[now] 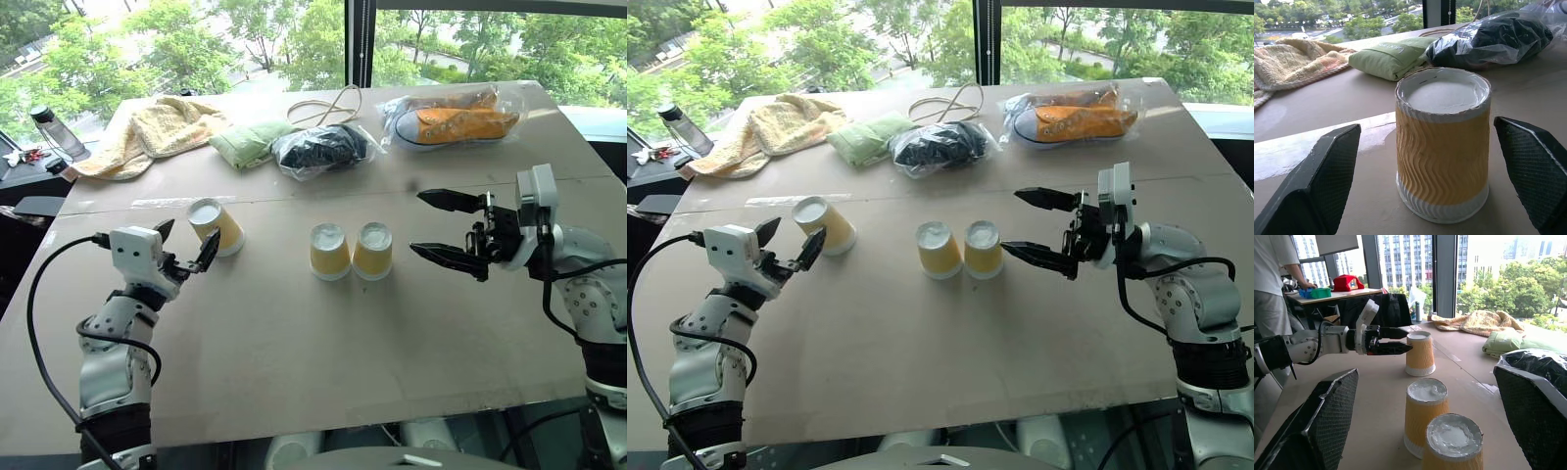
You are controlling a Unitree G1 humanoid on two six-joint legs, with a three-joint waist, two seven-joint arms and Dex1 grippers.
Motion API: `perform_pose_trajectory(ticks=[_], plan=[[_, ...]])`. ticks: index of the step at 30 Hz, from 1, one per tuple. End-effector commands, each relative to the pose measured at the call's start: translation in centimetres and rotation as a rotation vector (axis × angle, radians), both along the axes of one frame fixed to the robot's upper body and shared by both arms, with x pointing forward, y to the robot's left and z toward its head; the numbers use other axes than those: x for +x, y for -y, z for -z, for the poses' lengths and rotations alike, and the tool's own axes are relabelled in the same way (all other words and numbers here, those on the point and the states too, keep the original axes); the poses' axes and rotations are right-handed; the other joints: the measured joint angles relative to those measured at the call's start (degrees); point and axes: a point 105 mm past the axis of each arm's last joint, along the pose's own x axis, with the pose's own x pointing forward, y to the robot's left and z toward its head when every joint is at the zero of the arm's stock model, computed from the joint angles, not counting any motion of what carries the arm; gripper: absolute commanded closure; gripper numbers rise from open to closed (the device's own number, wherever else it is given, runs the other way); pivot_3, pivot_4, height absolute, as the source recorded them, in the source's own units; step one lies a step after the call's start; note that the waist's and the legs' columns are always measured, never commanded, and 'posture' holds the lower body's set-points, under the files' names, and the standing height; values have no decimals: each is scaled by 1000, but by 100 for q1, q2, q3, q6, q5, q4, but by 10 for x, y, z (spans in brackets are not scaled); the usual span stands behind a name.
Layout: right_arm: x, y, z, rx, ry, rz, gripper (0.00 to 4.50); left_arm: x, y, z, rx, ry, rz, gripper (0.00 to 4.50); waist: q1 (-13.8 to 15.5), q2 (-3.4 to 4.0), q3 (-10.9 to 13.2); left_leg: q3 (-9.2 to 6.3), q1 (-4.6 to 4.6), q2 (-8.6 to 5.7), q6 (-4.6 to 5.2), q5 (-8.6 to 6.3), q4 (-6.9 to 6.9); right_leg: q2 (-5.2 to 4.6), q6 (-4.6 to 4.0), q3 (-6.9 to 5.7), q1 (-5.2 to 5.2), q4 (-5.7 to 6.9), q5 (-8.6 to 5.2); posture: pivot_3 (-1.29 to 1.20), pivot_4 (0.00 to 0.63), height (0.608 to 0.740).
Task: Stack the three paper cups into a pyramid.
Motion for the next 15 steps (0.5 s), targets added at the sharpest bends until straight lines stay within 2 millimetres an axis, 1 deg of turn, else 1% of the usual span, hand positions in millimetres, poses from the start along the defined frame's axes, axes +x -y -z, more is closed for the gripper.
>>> perform_pose_trajectory(ticks=[1,6,13,14,15], plan=[[-5,4,-7,5,59,17,130,9,3,-13,25,46,20,0,11,0,0,-5,-1,0,0,0,0,0,0,0,0,0,0,0,150,740],[-5,3,-6,4,62,24,130,21,9,-20,6,79,33,0,18,0,0,-5,-2,-1,-1,0,2,-1,0,-1,1,1,0,0,150,740],[-3,4,-6,1,74,36,130,29,12,-22,-14,92,45,0,3,0,0,-4,-1,0,-1,1,-1,1,0,-1,-1,0,0,0,150,740],[-2,5,-7,1,77,37,0,29,12,-21,-16,90,47,542,5,0,0,-5,-1,0,-1,1,0,1,0,-1,-1,1,0,0,150,740],[-2,5,-7,1,79,39,0,29,11,-20,-20,88,47,835,6,0,0,-5,-1,0,-1,1,0,1,0,-1,-1,1,0,0,150,740]])
